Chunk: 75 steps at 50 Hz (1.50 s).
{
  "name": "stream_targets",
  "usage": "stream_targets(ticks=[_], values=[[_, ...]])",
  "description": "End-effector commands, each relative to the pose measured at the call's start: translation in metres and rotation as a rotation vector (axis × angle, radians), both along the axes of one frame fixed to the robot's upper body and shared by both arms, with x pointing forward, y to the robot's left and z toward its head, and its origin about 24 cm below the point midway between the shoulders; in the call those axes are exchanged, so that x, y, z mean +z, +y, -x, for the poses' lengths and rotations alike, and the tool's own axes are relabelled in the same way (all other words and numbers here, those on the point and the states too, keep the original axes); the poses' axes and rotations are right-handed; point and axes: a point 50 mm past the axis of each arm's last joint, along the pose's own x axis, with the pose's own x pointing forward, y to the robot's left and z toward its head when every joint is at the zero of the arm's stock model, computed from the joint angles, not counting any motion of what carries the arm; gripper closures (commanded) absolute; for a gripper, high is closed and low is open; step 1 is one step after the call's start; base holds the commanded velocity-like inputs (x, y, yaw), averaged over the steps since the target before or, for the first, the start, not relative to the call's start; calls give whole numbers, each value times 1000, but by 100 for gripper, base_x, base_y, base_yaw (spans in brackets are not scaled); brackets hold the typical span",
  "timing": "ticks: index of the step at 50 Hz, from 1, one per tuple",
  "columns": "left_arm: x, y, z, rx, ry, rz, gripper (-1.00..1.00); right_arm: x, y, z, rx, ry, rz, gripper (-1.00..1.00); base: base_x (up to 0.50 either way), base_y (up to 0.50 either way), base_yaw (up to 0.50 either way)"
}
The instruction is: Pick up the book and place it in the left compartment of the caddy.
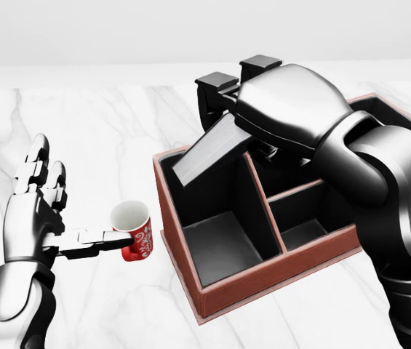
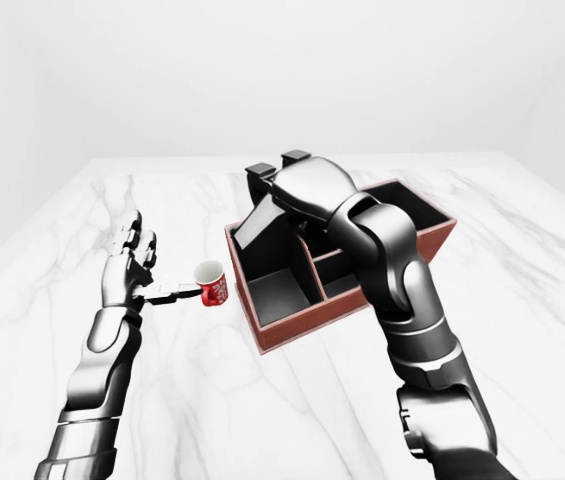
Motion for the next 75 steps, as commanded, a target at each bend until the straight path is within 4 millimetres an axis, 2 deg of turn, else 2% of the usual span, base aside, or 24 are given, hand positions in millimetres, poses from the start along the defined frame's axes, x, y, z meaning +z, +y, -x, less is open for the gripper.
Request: stream_targets(ticks=[1, 19, 42, 50, 54, 61, 75], values=[[0, 2, 0, 4, 1, 5, -100, 0, 17, 0, 78, 22, 4, 100, 0, 0, 0], [-3, 1, -1, 2, 13, 7, -100, -12, 17, -19, -21, 70, 24, 100, 0, 0, 0], [-6, 2, -1, 2, 26, 13, -100, -26, 28, -36, -93, 129, 38, 100, 0, 0, 0], [-7, 3, 0, 3, 30, 17, -100, -29, 45, -75, -181, 256, 125, 100, 0, 0, 0], [-9, 2, 1, 3, 36, 20, -100, -31, 51, -85, -198, 301, 171, 100, 0, 0, 0], [-12, 3, 3, 2, 46, 24, -100, -38, 56, -88, -205, 334, 205, 100, 0, 0, 0], [-16, 2, 7, 5, 56, 27, -100, -44, 54, -79, -184, 312, 165, 100, 0, 0, 0]])
